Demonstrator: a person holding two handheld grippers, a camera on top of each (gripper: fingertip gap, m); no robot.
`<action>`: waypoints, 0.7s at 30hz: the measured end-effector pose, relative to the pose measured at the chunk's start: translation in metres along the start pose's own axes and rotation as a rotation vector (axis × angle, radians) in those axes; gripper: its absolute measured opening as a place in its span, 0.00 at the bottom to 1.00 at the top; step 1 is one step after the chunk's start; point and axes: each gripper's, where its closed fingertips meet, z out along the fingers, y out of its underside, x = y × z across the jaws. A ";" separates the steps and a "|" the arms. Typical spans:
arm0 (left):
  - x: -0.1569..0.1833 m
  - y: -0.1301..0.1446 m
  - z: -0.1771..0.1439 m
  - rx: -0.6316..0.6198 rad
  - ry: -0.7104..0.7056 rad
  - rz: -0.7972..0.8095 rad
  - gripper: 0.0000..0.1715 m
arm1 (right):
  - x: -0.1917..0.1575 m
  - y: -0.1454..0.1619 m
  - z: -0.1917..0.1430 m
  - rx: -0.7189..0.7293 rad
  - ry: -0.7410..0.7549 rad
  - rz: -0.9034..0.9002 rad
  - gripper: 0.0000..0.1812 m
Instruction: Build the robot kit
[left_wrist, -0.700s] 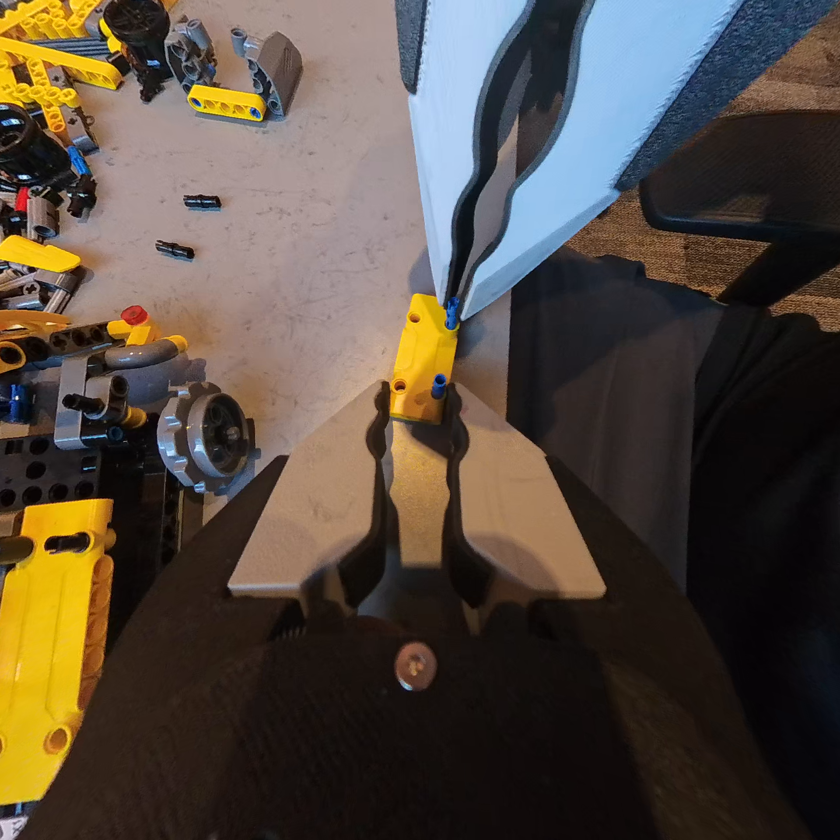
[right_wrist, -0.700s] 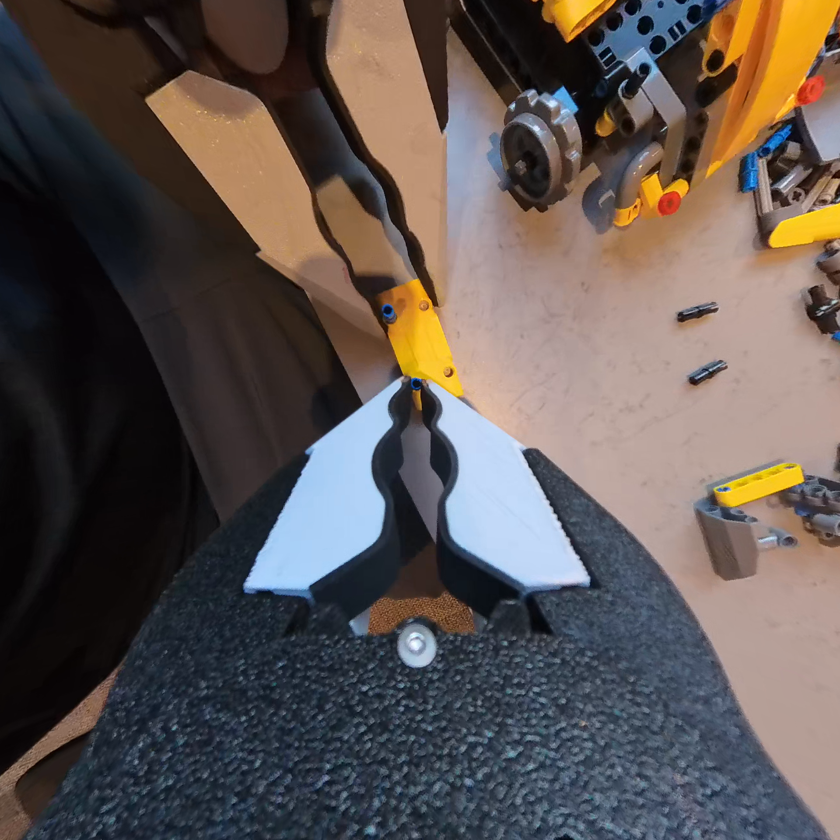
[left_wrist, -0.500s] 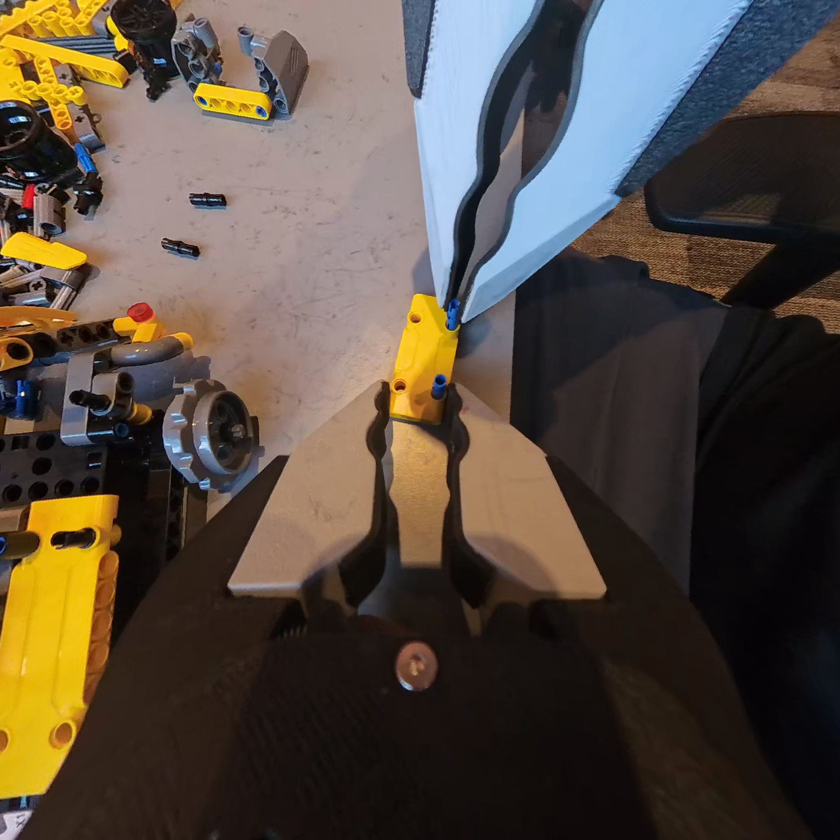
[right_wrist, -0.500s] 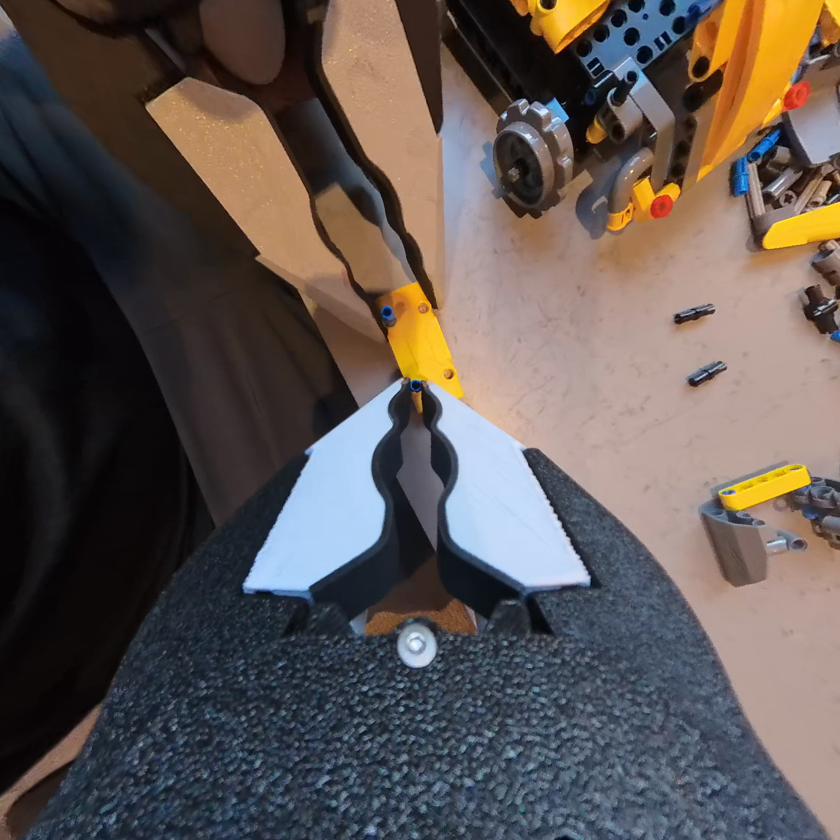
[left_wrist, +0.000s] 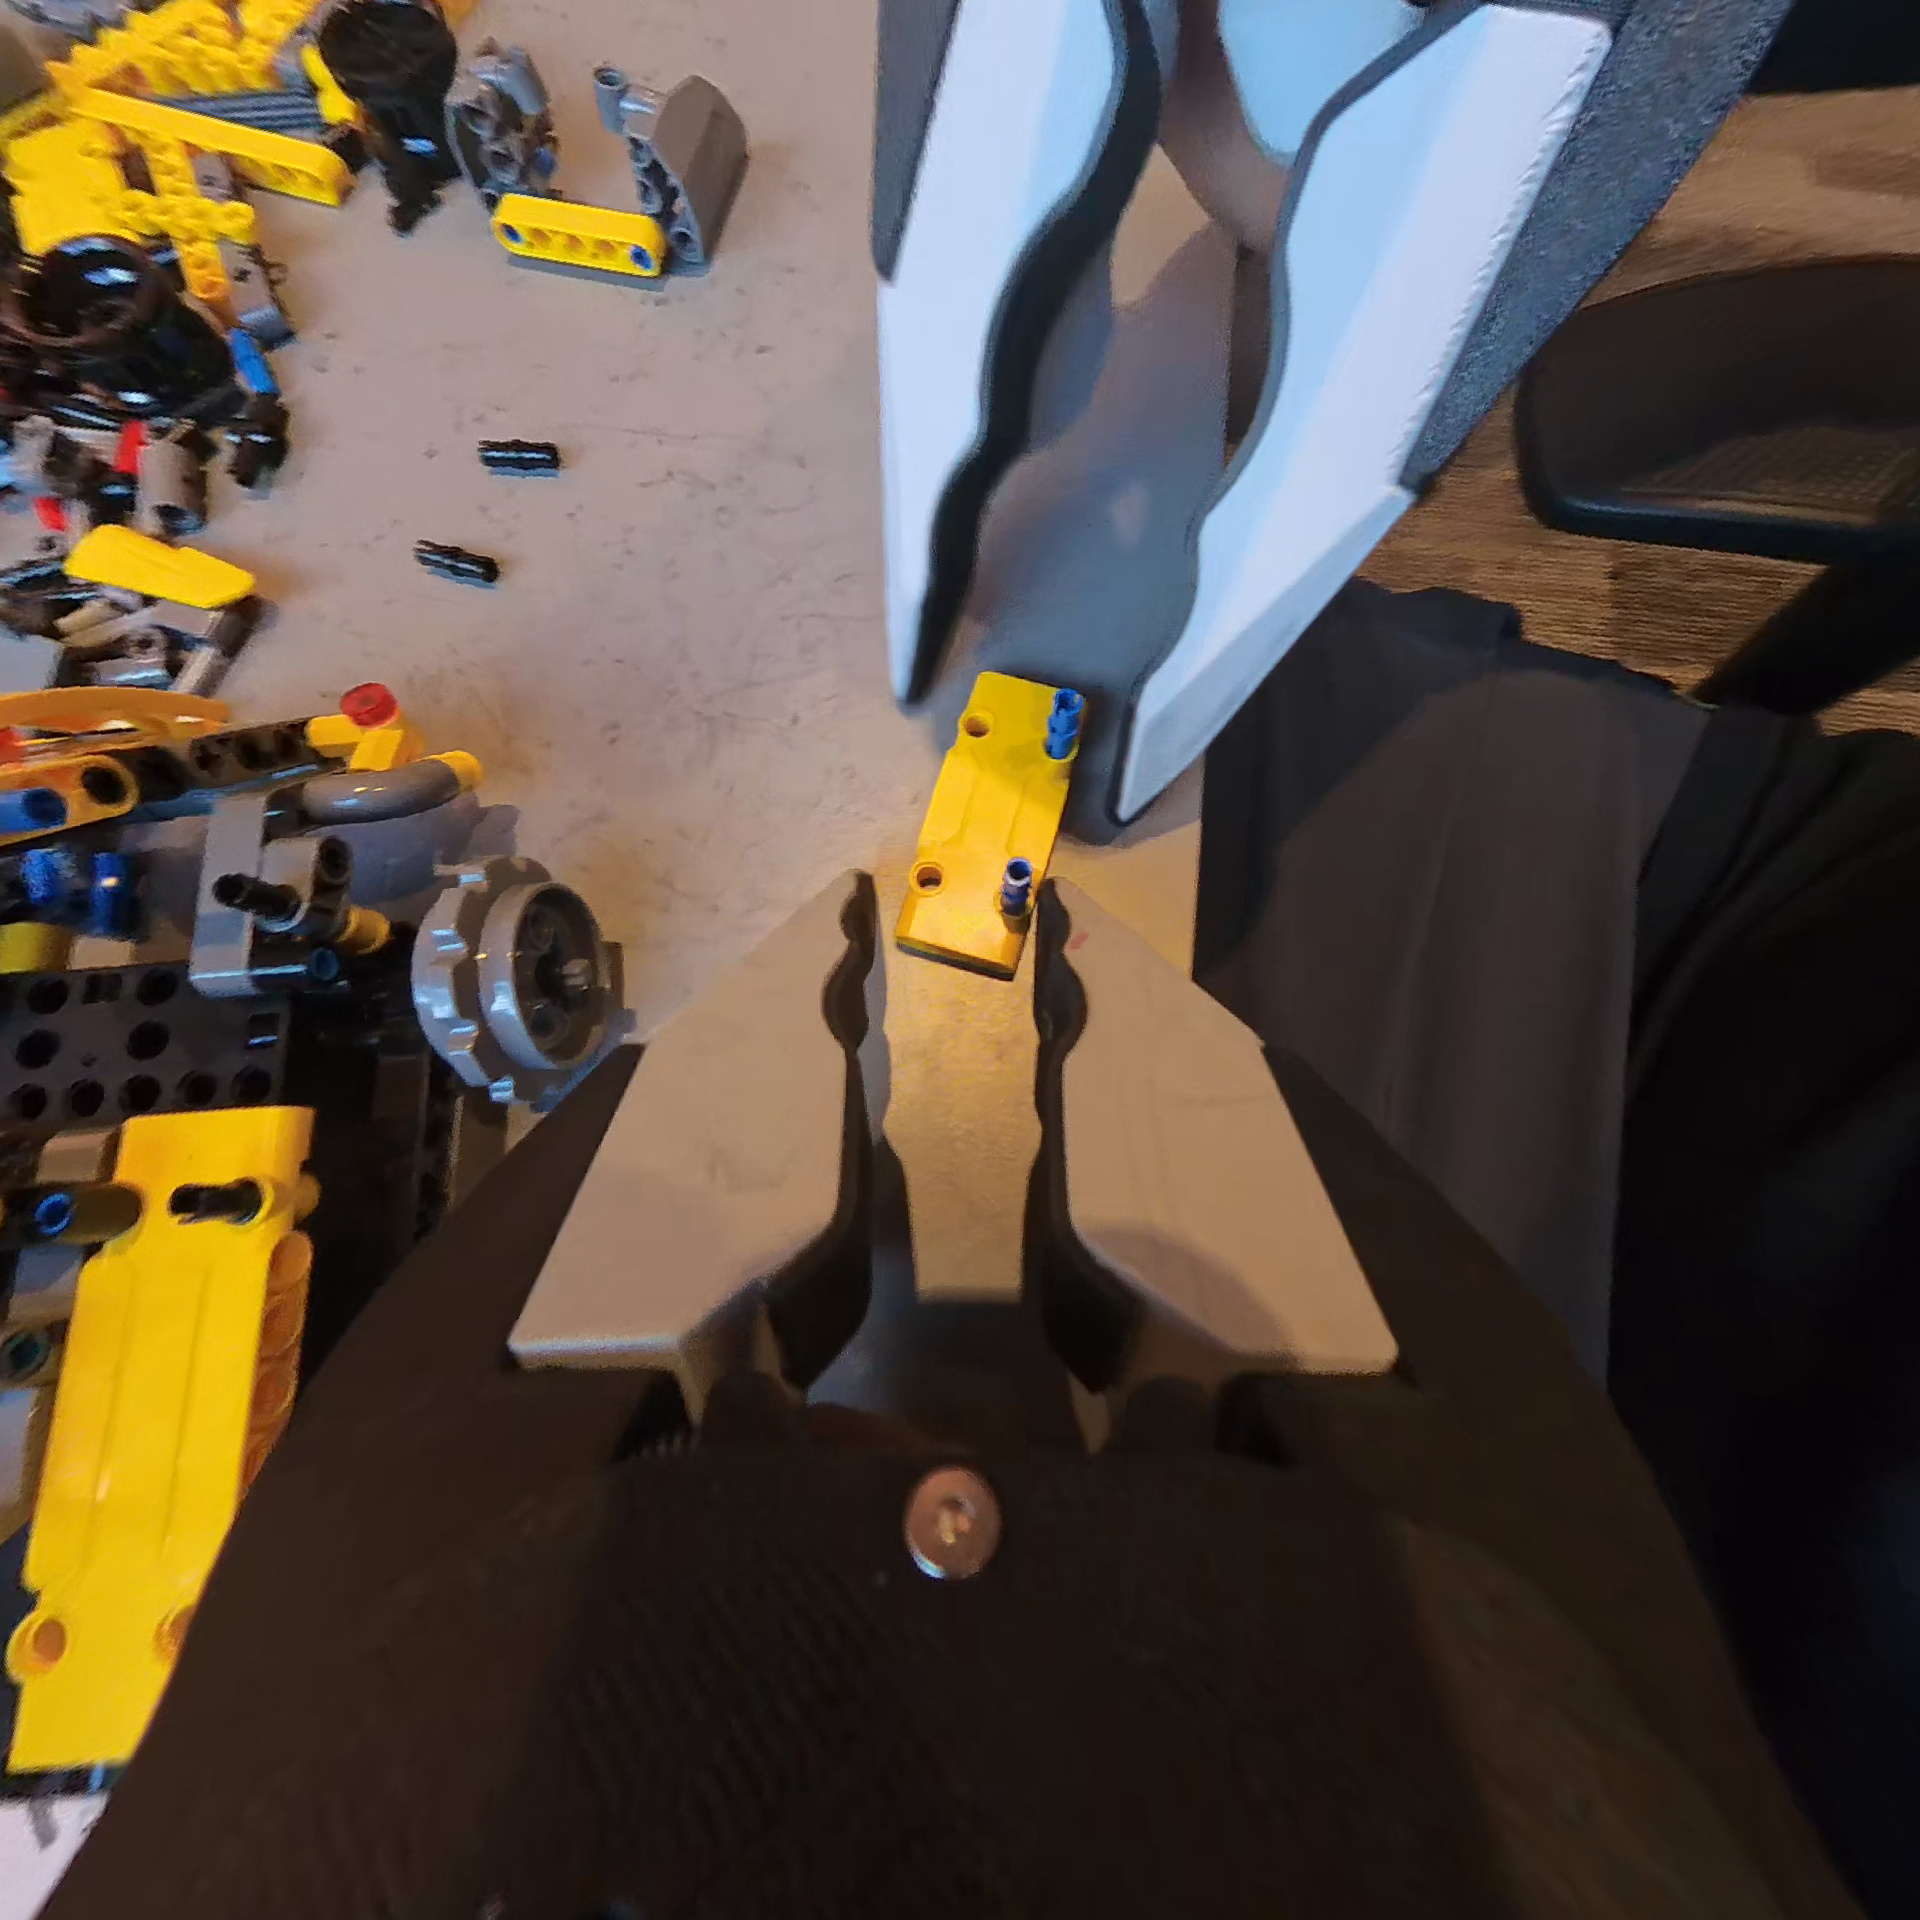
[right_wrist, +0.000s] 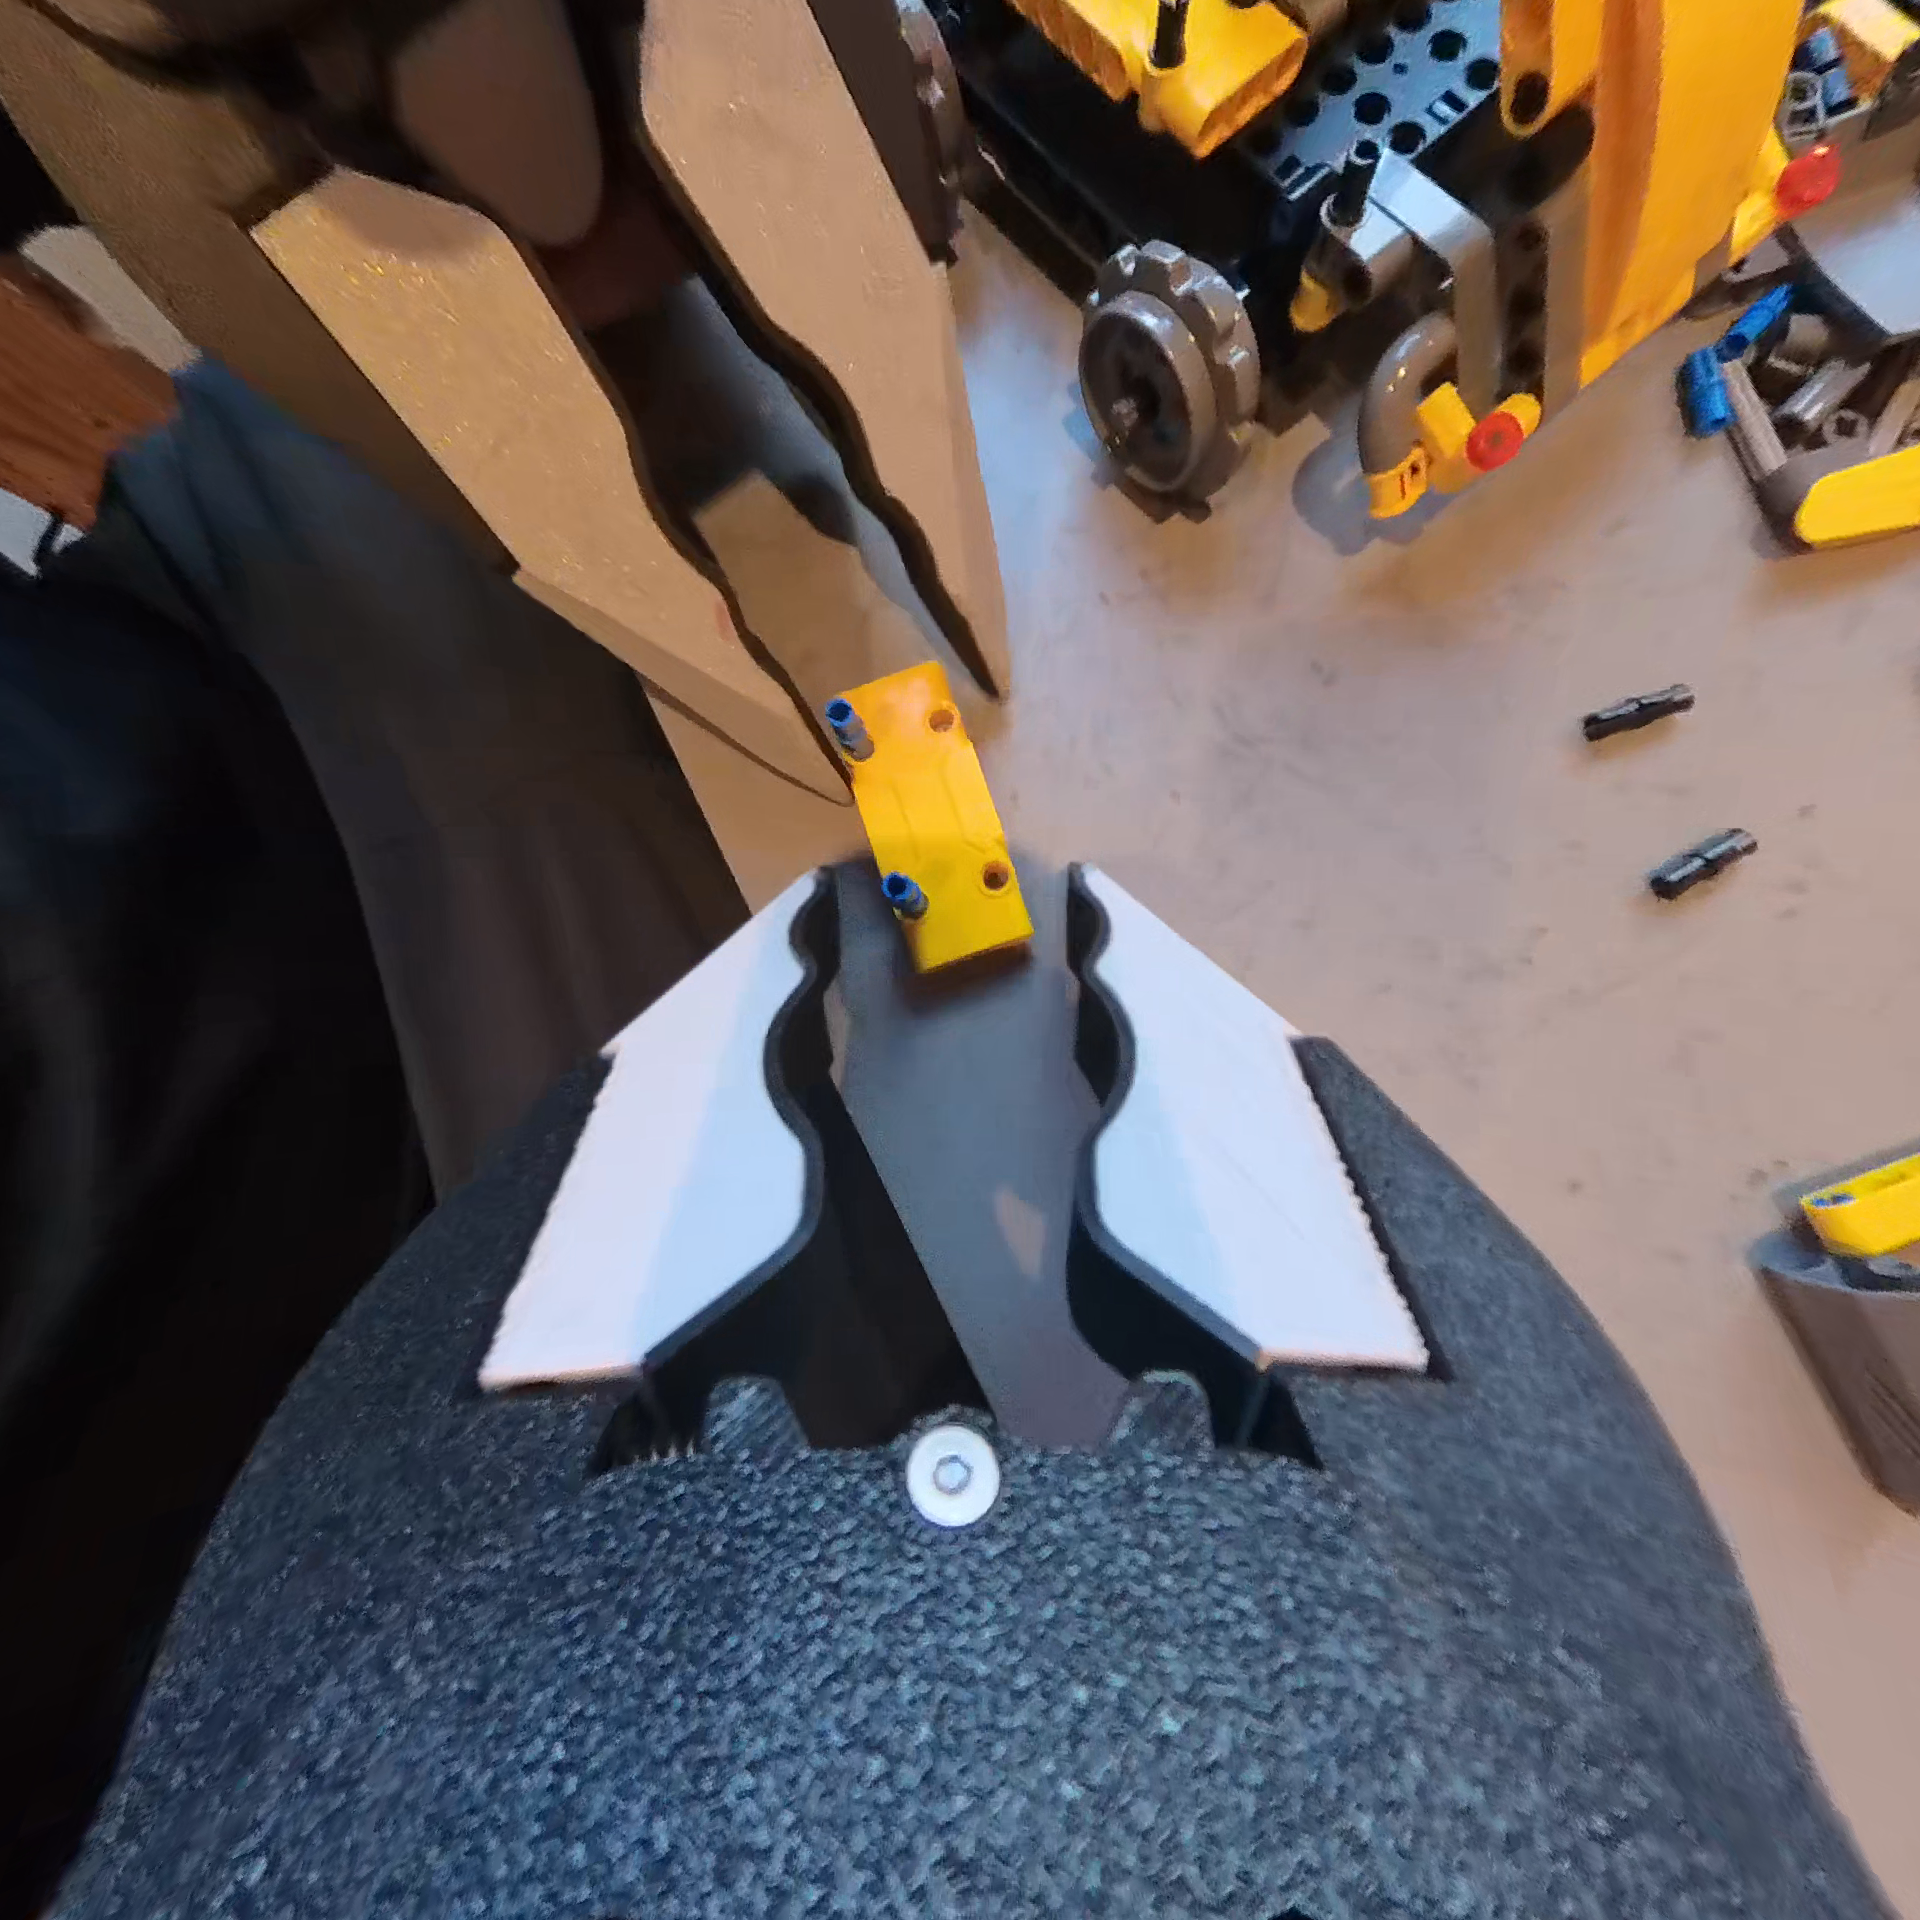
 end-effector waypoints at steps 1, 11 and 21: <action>-0.001 0.000 -0.001 0.001 -0.013 0.005 0.17 | -0.001 -0.002 0.001 0.007 -0.008 0.013 0.24; -0.037 0.006 -0.010 0.007 -0.210 -0.110 0.17 | -0.015 -0.007 0.009 0.017 0.046 0.013 0.18; -0.038 0.012 -0.041 0.087 -0.220 -0.141 0.23 | -0.019 -0.030 0.029 0.100 0.046 0.092 0.14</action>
